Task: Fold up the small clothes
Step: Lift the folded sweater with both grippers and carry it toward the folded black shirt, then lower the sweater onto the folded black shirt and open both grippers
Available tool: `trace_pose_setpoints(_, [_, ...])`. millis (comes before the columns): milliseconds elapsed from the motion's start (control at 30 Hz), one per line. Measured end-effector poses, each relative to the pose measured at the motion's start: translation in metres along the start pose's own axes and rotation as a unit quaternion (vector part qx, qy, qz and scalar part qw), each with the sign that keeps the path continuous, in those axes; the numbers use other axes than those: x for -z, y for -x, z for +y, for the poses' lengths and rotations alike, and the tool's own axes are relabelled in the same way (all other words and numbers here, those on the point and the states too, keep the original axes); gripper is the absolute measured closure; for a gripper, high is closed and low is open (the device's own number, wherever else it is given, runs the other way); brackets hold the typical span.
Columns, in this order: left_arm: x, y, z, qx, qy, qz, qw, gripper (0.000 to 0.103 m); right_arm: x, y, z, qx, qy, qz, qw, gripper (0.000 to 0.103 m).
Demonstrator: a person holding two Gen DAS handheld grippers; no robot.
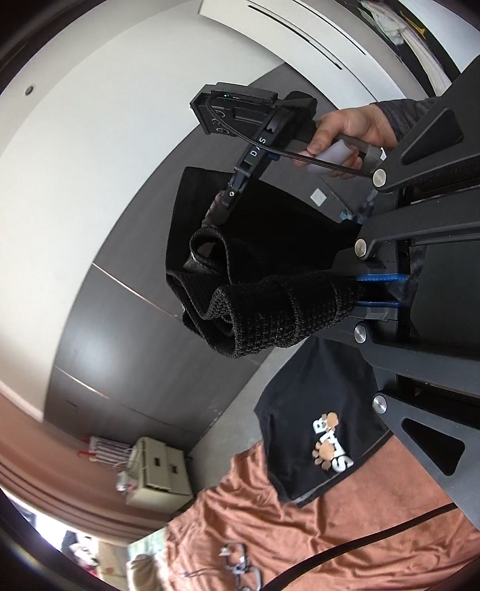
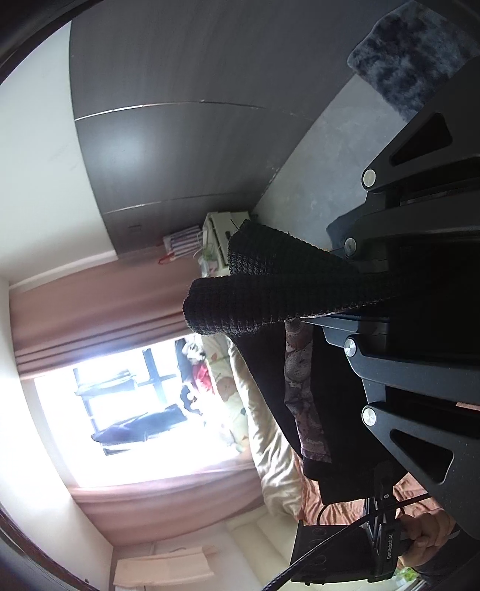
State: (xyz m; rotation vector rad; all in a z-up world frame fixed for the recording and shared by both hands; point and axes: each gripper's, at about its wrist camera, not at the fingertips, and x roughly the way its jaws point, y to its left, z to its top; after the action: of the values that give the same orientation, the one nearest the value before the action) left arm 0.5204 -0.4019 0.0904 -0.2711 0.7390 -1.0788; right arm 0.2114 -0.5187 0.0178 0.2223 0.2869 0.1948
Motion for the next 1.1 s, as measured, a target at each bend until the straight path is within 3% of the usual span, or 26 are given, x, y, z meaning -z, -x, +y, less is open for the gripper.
trace_pose_setpoints(267, [-0.004, -0.019, 0.018, 0.024, 0.013, 0.011, 0.9996, 0.096, 0.014, 0.013, 0.026, 0.038, -0.019, 0.022, 0.999, 0.094])
trace_pose_setpoints(433, [-0.016, -0.033, 0.044, 0.001, 0.014, 0.015, 0.9998, 0.096, 0.023, 0.003, 0.056, 0.047, -0.032, 0.026, 0.998, 0.094])
trace_pose_setpoints(800, [-0.021, -0.082, 0.152, -0.053, 0.049, 0.035, 0.9968, 0.096, 0.035, -0.086, 0.085, 0.062, -0.039, 0.094, 0.993, 0.094])
trace_pose_setpoints(1100, [-0.015, -0.125, 0.243, -0.076, 0.089, 0.049, 0.9919, 0.096, 0.022, -0.166, 0.087, 0.082, -0.03, 0.151, 0.985, 0.094])
